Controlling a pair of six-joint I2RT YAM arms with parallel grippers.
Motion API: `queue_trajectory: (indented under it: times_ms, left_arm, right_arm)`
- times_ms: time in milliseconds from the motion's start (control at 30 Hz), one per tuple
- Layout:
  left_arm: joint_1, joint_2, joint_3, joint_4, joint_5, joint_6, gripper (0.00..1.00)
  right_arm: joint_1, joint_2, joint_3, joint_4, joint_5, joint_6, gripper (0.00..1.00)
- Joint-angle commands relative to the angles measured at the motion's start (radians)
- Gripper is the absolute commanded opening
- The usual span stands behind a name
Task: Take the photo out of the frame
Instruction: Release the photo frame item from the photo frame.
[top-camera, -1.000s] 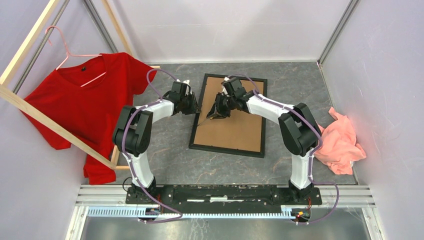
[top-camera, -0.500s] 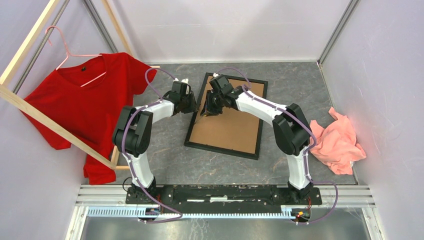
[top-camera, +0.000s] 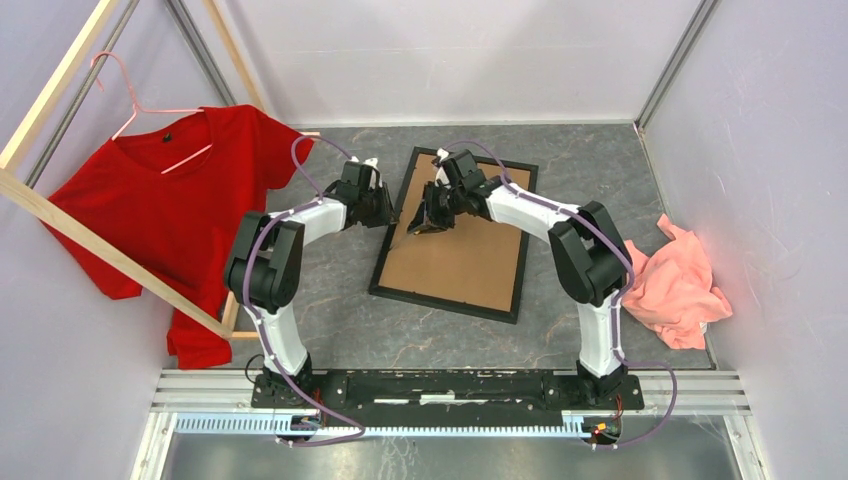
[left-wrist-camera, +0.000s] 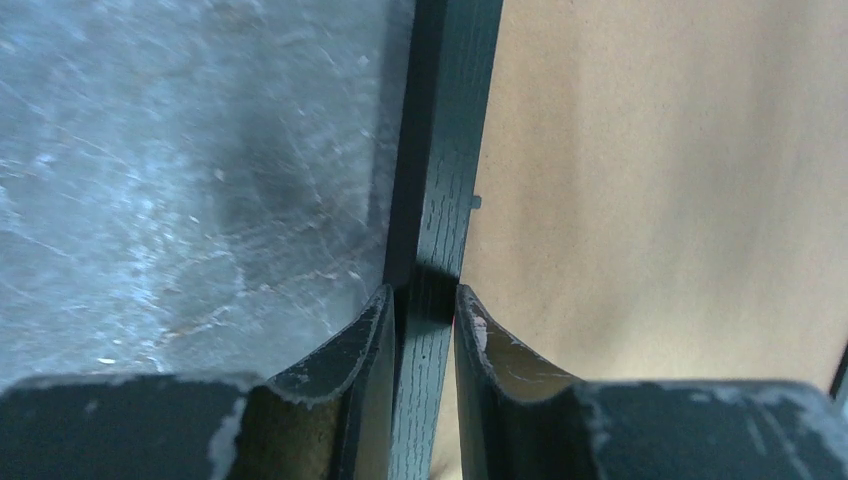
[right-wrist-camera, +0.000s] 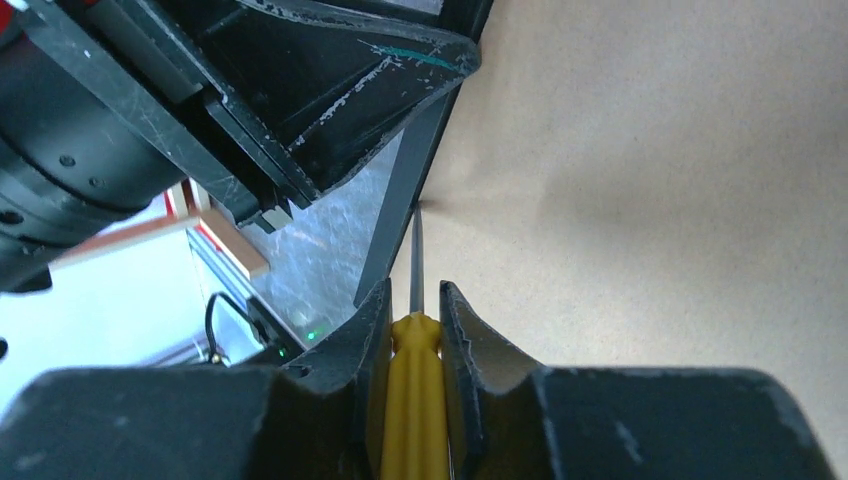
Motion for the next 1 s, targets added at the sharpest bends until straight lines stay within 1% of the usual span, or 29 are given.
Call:
queue_trajectory:
  times_ms: [0,100,200,333,433,500,533,600,667,700,767,833,967]
  left_arm:
    - [-0.014,-0.024,0.038,-0.105,0.234,0.057,0.27]
    - [-0.003,-0.058,0.056,-0.114,0.257,0.099,0.35]
    - [0.002,-0.087,0.08,-0.134,0.283,0.148,0.42]
    - [0.02,-0.136,0.098,-0.17,0.313,0.266,0.5]
    - [0.057,-0.178,0.089,-0.201,0.331,0.378,0.56]
    - [0.087,-0.198,0.088,-0.238,0.343,0.476,0.57]
    - [0.106,-0.206,0.082,-0.255,0.371,0.555,0.58]
    - [0.134,-0.22,0.079,-0.319,0.425,0.731,0.58]
    - [0.14,-0.229,0.082,-0.431,0.464,0.955,0.58]
    - [0.14,-0.239,0.07,-0.475,0.469,1.058,0.58]
    - [0.139,-0.259,0.037,-0.526,0.458,1.214,0.58]
    - [0.138,-0.272,0.004,-0.547,0.426,1.321,0.58]
    - [0.123,-0.266,-0.05,-0.547,0.347,1.418,0.58]
  right_arm:
    - [-0.022,-0.106,-0.037,0.151,-0.207,-0.129,0.0]
    - [-0.053,-0.15,-0.085,0.144,-0.266,-0.188,0.0]
    - [-0.075,-0.211,-0.153,0.169,-0.281,-0.215,0.0]
    - [-0.105,-0.263,-0.223,0.182,-0.288,-0.232,0.0]
    - [-0.132,-0.289,-0.273,0.201,-0.294,-0.244,0.0]
    - [-0.148,-0.3,-0.289,0.196,-0.304,-0.266,0.0]
    - [-0.158,-0.308,-0.294,0.193,-0.307,-0.278,0.0]
    - [-0.178,-0.319,-0.307,0.191,-0.314,-0.294,0.0]
    - [-0.21,-0.332,-0.314,0.193,-0.32,-0.298,0.0]
    - [-0.224,-0.339,-0.32,0.201,-0.327,-0.299,0.0]
    - [-0.261,-0.354,-0.325,0.213,-0.333,-0.298,0.0]
    - [-0.297,-0.371,-0.329,0.226,-0.337,-0.292,0.0]
    - [-0.373,-0.416,-0.351,0.262,-0.361,-0.275,0.0]
